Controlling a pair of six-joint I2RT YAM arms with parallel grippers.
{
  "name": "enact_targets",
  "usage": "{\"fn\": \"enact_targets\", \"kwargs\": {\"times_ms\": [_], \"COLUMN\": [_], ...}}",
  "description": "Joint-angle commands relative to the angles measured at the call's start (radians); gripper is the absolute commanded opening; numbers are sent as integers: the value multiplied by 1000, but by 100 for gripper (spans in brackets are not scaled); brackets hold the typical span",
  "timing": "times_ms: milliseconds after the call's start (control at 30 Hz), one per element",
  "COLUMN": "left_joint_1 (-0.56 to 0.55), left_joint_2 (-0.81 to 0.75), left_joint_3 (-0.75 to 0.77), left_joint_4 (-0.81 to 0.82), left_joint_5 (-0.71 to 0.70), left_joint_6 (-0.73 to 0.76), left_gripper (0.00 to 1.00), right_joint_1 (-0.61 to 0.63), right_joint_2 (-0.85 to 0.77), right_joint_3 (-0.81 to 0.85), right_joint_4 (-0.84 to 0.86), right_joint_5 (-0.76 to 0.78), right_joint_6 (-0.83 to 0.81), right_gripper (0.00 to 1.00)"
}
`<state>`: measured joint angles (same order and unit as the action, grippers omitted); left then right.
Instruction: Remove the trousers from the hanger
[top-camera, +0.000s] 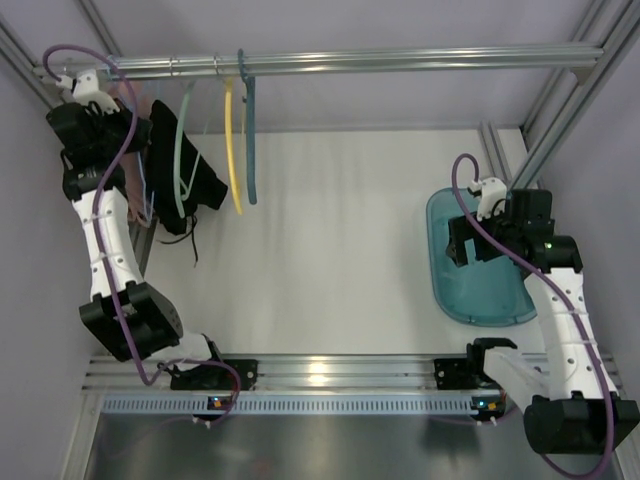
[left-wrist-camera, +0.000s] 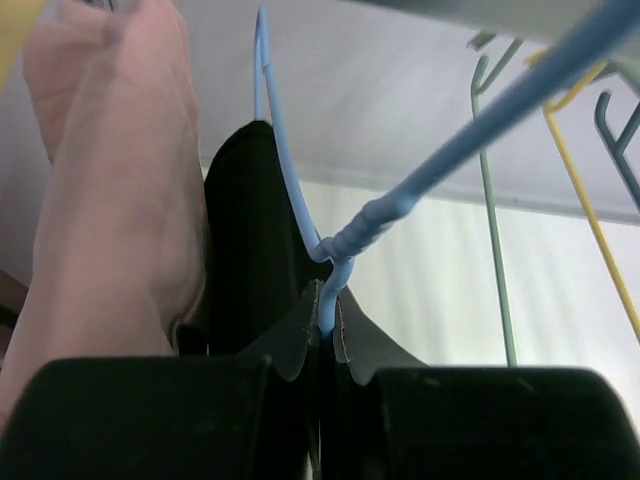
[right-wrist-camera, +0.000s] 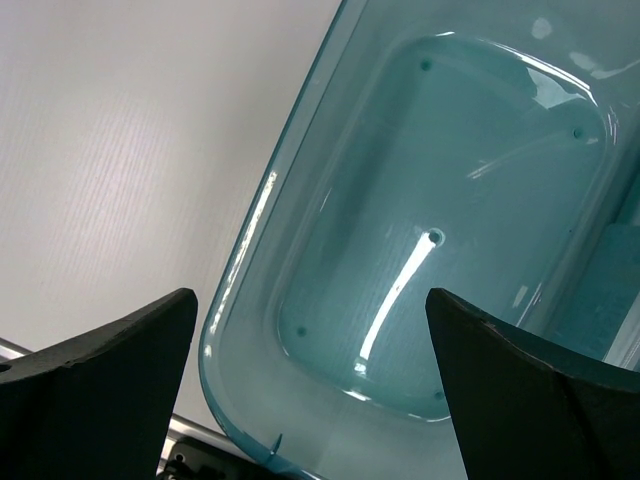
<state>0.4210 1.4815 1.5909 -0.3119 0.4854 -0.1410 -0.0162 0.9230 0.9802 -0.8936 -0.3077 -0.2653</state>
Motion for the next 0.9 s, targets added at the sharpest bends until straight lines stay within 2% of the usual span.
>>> {"fn": "enact_targets", "kwargs": {"times_ms": [0, 100, 333, 633, 867], "left_joint_1": [-1, 1, 1, 1, 1], "left_joint_2": [-127, -196, -182, -127, -260], "left_joint_3": [-69, -215, -281, -210, -293], "left_joint_4": [279, 510, 727, 823, 809], "left_joint_5": [-7, -8, 1, 10, 42], "left_joint_6": [-48, -92, -193, -244, -188], "left_gripper": [0, 0, 0, 0, 0], "right_joint_1": [-11, -11, -11, -11, -11], "right_joint_2": [-23, -30, -53, -55, -65], "right_joint_3": [5, 5, -11, -17, -8], "right_joint_4": [51, 48, 48, 61, 53], "right_joint_5": [2, 4, 18, 24, 30], "right_joint_6": [11, 8, -5, -6, -8], "right_gripper": [99, 99, 100, 100, 99]}}
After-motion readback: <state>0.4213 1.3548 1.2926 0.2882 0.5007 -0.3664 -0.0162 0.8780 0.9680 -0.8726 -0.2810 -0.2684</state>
